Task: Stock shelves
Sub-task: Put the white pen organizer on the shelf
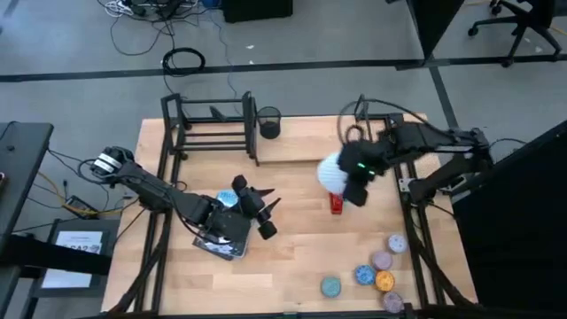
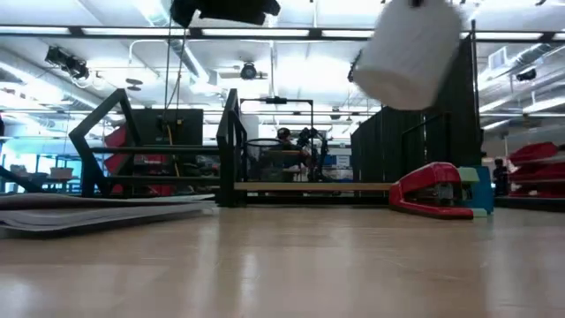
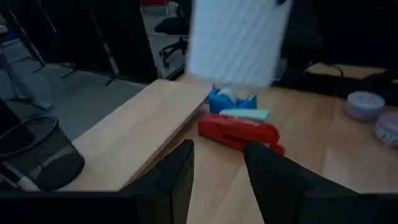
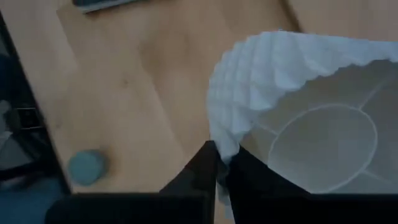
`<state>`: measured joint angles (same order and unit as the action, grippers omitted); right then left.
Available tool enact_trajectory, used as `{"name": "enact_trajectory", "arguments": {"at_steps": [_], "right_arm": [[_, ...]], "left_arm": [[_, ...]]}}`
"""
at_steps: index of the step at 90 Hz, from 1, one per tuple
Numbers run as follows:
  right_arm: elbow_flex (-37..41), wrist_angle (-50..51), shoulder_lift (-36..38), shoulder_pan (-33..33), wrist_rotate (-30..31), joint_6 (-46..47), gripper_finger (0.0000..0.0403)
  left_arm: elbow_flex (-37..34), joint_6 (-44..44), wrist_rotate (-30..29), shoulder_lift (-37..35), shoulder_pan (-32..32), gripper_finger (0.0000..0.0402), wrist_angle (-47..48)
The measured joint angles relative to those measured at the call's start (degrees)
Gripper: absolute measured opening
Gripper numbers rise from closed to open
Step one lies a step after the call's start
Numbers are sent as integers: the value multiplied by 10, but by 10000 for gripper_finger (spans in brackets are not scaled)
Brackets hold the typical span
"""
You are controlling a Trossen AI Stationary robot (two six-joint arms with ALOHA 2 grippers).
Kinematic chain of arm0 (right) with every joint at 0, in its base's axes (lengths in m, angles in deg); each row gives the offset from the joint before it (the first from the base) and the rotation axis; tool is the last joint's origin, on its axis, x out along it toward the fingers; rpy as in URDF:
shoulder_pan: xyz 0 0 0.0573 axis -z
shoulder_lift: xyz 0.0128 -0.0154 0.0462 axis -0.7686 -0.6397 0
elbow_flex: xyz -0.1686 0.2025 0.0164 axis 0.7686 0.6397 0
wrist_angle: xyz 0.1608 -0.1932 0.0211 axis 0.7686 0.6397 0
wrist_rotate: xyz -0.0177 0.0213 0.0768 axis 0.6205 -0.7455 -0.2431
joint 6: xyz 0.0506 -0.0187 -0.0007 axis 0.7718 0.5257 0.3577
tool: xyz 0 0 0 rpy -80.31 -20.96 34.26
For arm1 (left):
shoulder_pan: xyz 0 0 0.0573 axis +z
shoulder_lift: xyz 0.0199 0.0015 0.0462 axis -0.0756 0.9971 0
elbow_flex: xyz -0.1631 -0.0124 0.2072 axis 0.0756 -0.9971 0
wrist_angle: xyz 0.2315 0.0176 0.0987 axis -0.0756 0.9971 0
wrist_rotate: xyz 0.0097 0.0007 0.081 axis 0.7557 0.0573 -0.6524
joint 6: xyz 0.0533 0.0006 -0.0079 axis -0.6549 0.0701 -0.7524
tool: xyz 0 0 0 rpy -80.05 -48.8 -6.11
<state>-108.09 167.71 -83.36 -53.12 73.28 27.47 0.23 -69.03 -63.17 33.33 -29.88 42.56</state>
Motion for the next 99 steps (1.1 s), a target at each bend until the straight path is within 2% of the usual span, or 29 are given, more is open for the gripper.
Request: {"name": "enact_trajectory", "arguments": {"at_steps": [20, 37, 53, 77, 99], "right_arm": [[-68, 2, -106, 131, 3, -180, 0], [-70, -3, -158, 240, 3, -292, 0], [-70, -38, -198, 320, 15, -359, 0], [-70, -30, -252, 394, 15, -425, 0], [-70, 16, -255, 424, 15, -462, 0]], "left_arm": [[0, -8, 0, 0, 0, 127, -7], [0, -7, 5, 0, -1, 127, -5], [0, 7, 16, 0, -1, 127, 1], [0, 8, 16, 0, -1, 127, 6], [0, 12, 16, 0, -2, 127, 7]]}}
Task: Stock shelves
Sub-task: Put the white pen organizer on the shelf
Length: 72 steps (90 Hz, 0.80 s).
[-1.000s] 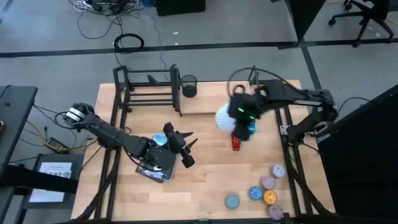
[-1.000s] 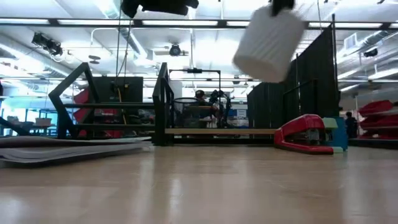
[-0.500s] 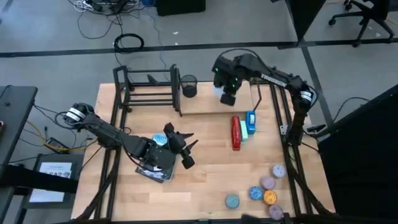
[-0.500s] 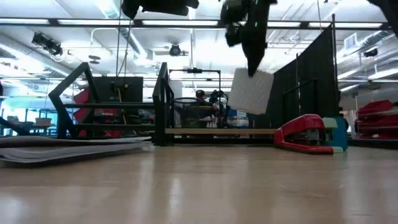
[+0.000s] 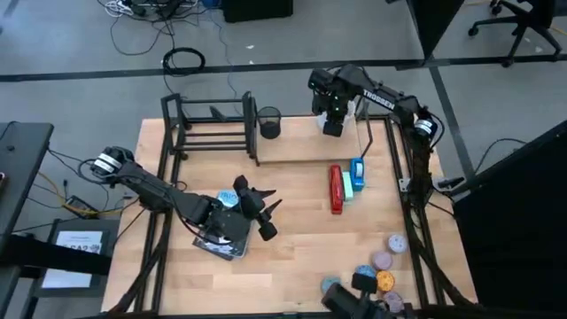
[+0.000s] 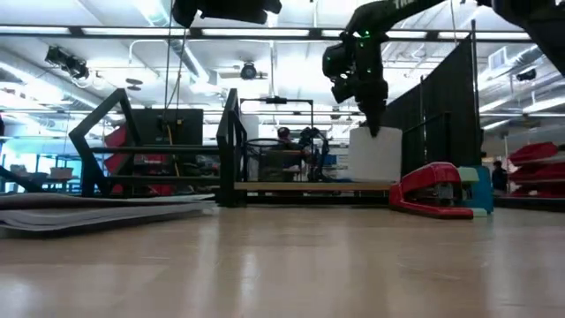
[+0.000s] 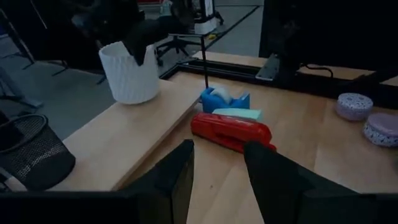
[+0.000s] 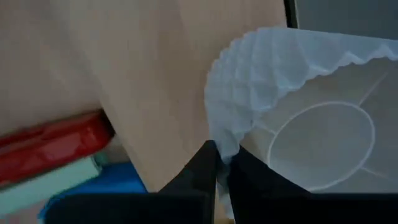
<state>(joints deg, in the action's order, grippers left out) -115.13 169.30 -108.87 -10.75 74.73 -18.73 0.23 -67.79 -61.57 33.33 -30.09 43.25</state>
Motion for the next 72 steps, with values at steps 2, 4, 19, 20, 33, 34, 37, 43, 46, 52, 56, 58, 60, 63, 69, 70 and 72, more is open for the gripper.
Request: {"name": "enact_trajectory", "arguments": {"at_steps": [2, 4, 19, 20, 33, 34, 37, 43, 46, 52, 56, 58, 60, 63, 69, 70, 72], "right_arm": [[0, 9, 0, 2, 0, -1, 0], [0, 16, 1, 4, -1, -1, 0], [0, 21, 1, 10, 0, -2, 0], [0, 22, 1, 10, 0, -2, 0], [2, 27, 1, 9, -4, 0, 2], [3, 27, 1, 9, -4, 0, 3], [5, 27, 1, 9, -4, 0, 6], [12, 28, 1, 9, -1, 1, 13], [16, 30, 1, 9, 1, 3, 19], [24, 29, 1, 9, 1, 5, 32], [26, 29, 1, 9, 1, 4, 44], [26, 29, 1, 9, 1, 4, 51], [26, 28, 1, 9, 2, 4, 57], [26, 26, 2, 8, 3, 4, 69], [27, 25, 9, 4, 8, 2, 91], [27, 25, 10, 3, 11, 2, 95], [26, 25, 15, 1, 17, 2, 103]], "left_arm": [[0, 0, 1, 0, -1, 127, 1], [0, 0, 2, 0, -1, 127, 2], [0, 0, 4, 0, -5, 127, 2], [0, 0, 4, 0, -6, 127, 1], [0, 0, 5, 0, -7, 127, 4], [0, 1, 5, 0, -7, 127, 4], [0, 1, 5, 0, -7, 127, 4], [0, 1, 5, 0, -7, 127, 5], [0, 1, 6, 0, -7, 127, 6], [0, 4, 5, 0, -9, 127, 8], [0, 8, 6, 0, -9, 127, 10], [0, 11, 6, 0, -9, 127, 11], [0, 13, 6, 0, -9, 127, 12], [0, 13, 6, 0, -9, 127, 12], [0, 13, 6, 0, -9, 127, 12], [0, 13, 6, 0, -9, 127, 11], [0, 13, 6, 0, -9, 127, 10]]}}
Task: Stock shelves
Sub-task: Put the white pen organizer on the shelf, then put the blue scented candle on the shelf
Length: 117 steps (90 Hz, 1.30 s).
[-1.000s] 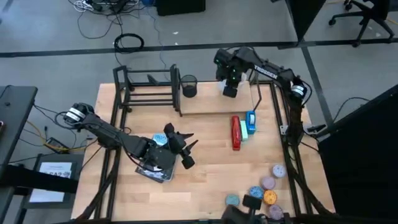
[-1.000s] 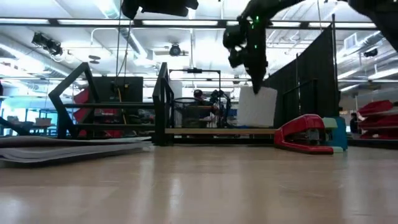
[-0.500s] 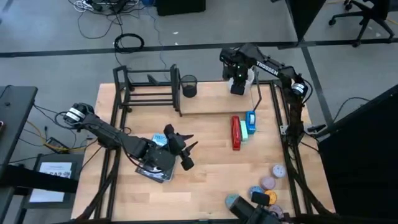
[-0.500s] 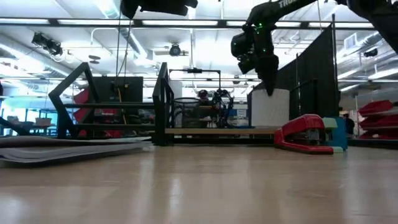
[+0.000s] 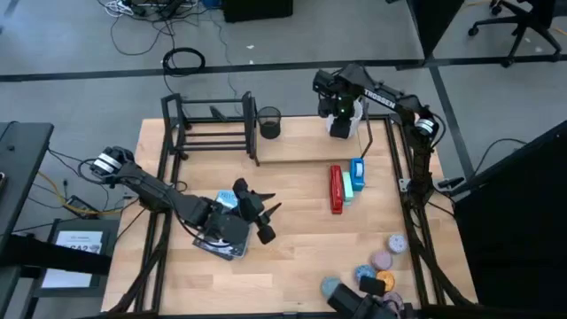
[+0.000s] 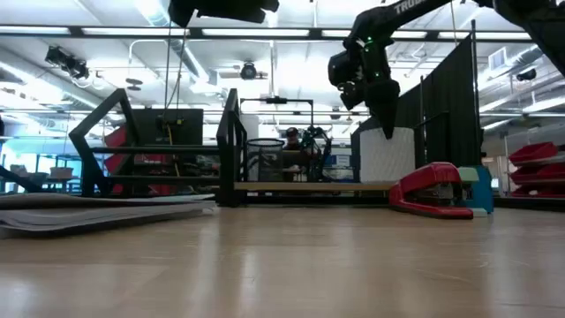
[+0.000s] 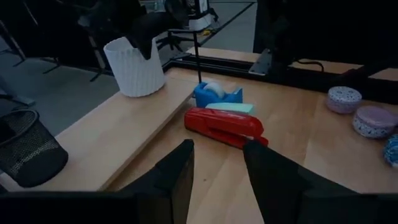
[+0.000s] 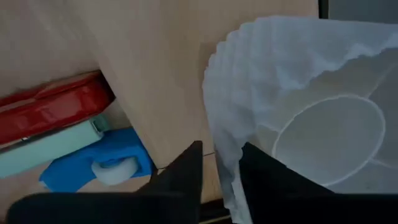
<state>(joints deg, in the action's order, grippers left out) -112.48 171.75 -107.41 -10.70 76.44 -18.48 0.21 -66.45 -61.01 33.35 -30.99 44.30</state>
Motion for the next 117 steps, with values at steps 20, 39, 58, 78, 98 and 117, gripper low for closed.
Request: {"name": "enact_trajectory", "arguments": {"at_steps": [20, 39, 58, 78, 98, 117], "right_arm": [[0, -2, 64, -48, 37, 17, 157], [0, -2, 148, -155, -9, 115, 163], [64, -37, 241, -325, -64, 299, 147], [240, -145, 341, -539, -63, 516, 137], [362, -268, 345, -707, -68, 568, 155], [383, -307, 264, -818, -64, 569, 235]], "left_arm": [[0, 0, 0, 0, 0, 127, -2], [0, 15, 0, 0, -4, 127, -1], [0, 29, 15, 0, -23, 127, 11], [0, 29, 14, 0, -38, 127, 13], [0, 28, 13, 0, -39, 127, 13], [0, 27, 2, 0, -34, 127, 12]]}}
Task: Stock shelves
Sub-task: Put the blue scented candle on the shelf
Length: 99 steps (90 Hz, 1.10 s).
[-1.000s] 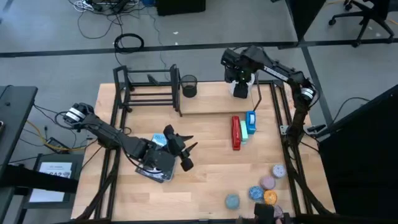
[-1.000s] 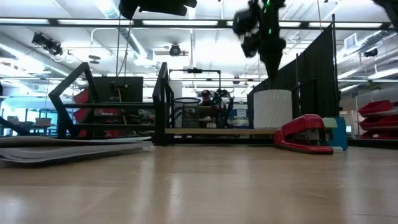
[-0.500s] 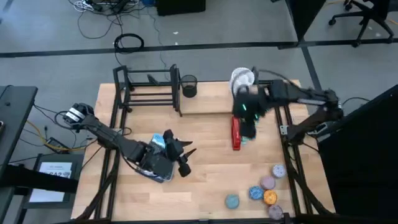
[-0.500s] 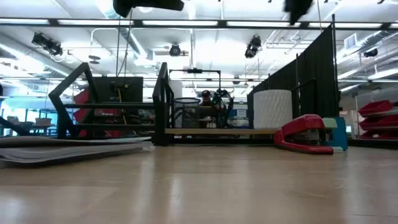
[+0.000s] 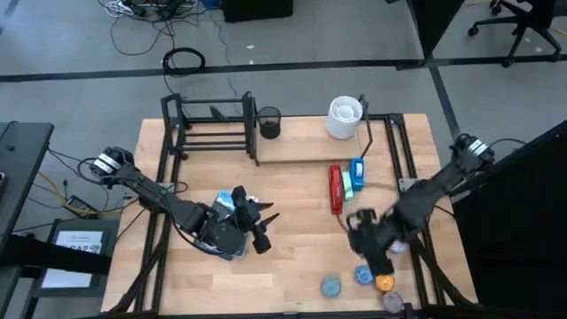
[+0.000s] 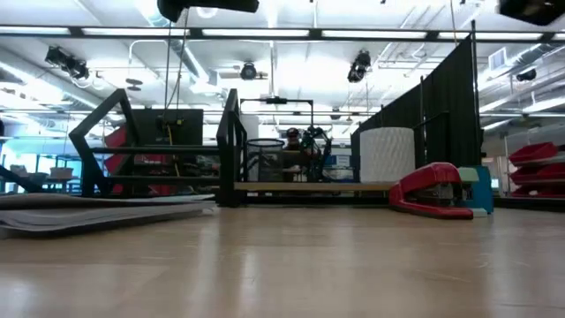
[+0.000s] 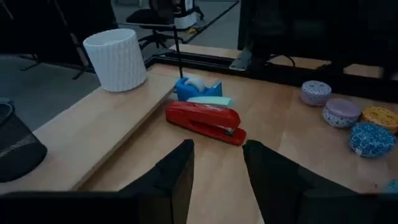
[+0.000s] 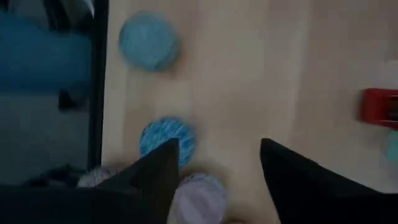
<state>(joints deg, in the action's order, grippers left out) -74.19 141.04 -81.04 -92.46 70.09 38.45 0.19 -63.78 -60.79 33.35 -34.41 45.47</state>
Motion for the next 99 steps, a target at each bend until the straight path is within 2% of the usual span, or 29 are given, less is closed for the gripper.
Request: {"name": "enact_trajectory", "arguments": {"at_steps": [13, 24, 39, 53, 71, 80, 91, 99], "right_arm": [[0, -7, -75, -49, 6, 5, 296], [1, -6, -127, -72, -1, 46, 333], [1, -43, -163, -83, -1, 79, 364], [1, -60, -186, -87, 12, 99, 377], [1, -70, -218, -87, 7, 124, 358], [1, -74, -222, -87, 3, 125, 324], [1, -65, -219, -78, -14, 125, 259], [1, -57, -210, -63, -30, 121, 256]], "left_arm": [[0, 1, -1, 0, 4, 127, -4], [0, 1, -2, 0, 3, 127, -10], [0, 1, -2, 0, 4, 127, -10], [0, 1, -1, 0, 5, 127, -10], [0, 1, -1, 0, 5, 127, -9], [0, 1, -1, 0, 5, 127, -9], [0, 1, -1, 0, 5, 127, -9], [0, 0, -1, 0, 5, 127, -9]]}}
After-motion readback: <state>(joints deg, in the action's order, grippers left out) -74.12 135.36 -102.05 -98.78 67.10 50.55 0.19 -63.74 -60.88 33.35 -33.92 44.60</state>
